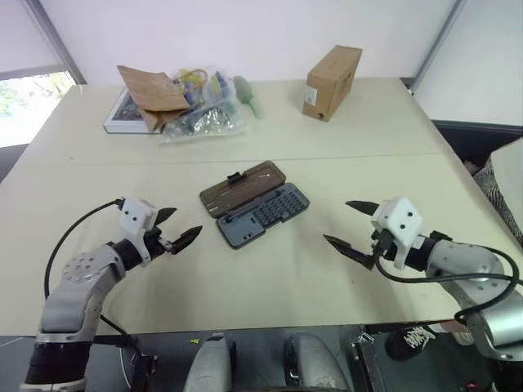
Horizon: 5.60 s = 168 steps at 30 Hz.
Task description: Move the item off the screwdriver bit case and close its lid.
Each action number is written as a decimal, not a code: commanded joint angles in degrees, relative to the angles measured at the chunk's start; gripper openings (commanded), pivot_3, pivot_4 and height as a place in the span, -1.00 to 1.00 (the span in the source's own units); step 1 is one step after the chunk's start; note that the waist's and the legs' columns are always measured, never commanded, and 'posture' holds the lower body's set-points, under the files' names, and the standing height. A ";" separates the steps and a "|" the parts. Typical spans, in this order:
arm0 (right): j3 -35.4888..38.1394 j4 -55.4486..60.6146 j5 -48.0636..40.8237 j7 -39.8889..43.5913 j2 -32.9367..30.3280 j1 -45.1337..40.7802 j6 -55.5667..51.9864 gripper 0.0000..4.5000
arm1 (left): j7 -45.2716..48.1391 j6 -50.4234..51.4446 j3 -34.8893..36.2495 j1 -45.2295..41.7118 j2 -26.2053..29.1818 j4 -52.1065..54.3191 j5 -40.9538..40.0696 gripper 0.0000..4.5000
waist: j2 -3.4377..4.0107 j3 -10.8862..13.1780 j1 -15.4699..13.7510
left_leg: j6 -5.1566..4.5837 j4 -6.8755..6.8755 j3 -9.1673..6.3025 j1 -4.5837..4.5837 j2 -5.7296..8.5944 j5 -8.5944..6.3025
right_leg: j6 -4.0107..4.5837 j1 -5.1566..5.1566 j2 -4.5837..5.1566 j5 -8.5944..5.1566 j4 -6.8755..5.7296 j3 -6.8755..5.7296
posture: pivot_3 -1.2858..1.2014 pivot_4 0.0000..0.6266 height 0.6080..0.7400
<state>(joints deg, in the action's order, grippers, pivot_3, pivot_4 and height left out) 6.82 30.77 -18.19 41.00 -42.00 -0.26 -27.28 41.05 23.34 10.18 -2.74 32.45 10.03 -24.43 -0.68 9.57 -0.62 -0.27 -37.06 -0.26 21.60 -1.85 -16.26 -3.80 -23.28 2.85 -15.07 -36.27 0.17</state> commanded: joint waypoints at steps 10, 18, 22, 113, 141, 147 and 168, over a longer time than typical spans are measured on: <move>-2.87 -2.49 2.53 -5.67 3.25 -8.37 -1.39 0.97 | -0.23 1.52 -1.96 0.41 -1.58 4.32 -0.96 1.00 | 0.00 0.00 0.14 | 0.00 0.00 0.01 -0.01 0.01 0.00 | 0.00 0.00 -0.01 0.00 0.00 0.01 | 0.03 -0.52 1.00; -13.24 -17.69 10.12 -12.40 12.64 -25.89 -5.80 0.97 | -1.34 2.33 -4.72 0.08 -3.50 6.13 -0.07 1.00 | 0.03 0.03 0.63 | 0.01 -0.01 0.00 -0.01 0.00 0.01 | 0.08 -0.05 -0.10 0.06 -0.03 0.02 | 0.03 -0.52 1.00; -17.65 -29.20 14.05 -14.21 17.85 -33.82 -4.45 0.97 | -1.80 1.68 -5.40 0.24 -3.96 6.22 0.38 1.00 | 0.04 0.03 1.27 | 0.00 0.00 -0.01 0.01 0.01 0.01 | 0.07 -0.06 -0.09 0.06 -0.05 0.01 | 0.03 -0.52 1.00; -7.11 -23.62 17.71 -37.05 33.59 -44.10 -65.22 -0.98 | -2.93 -6.77 -8.60 -4.25 -5.92 -0.99 8.25 1.00 | 0.19 0.09 1.71 | 0.56 -0.05 -0.21 0.89 0.79 0.36 | -0.29 -1.05 0.57 0.22 -0.87 -0.33 | 0.03 -0.52 1.00; -13.08 -12.93 11.89 -27.96 21.83 -44.31 -56.49 0.99 | -1.88 -4.66 -8.35 -5.83 -5.90 -0.11 6.63 1.00 | 0.18 0.12 1.66 | 0.56 -0.05 -0.22 0.91 0.77 0.36 | -0.31 -1.06 0.55 0.20 -0.84 -0.32 | 0.03 -0.52 1.00; -12.27 -6.80 8.32 -18.25 10.03 -39.95 -45.49 0.99 | -0.34 0.66 -6.01 -8.36 -4.51 2.89 1.61 1.00 | 0.10 0.17 1.57 | 0.56 -0.05 -0.25 0.92 0.77 0.36 | -0.37 -1.06 0.51 0.17 -0.85 -0.32 | 0.03 -0.52 1.00; -16.40 -15.96 14.78 -12.60 4.96 -31.65 -16.35 0.99 | 4.93 2.62 -13.64 -12.43 -2.79 7.38 1.08 1.00 | -0.03 0.27 1.38 | 0.56 -0.08 -0.17 0.88 0.57 0.36 | -0.36 -1.05 0.28 0.15 -0.84 -0.22 | 0.03 -0.52 1.00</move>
<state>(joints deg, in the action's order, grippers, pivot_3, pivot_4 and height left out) -10.31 14.05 -3.90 28.35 -37.12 -30.55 -44.83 46.29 27.46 -3.70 -14.34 29.71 16.28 -23.82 -0.71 9.84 0.76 0.29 -37.14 -0.43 22.48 -1.28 -15.90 -4.17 -24.33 3.13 -14.92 -37.11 -0.05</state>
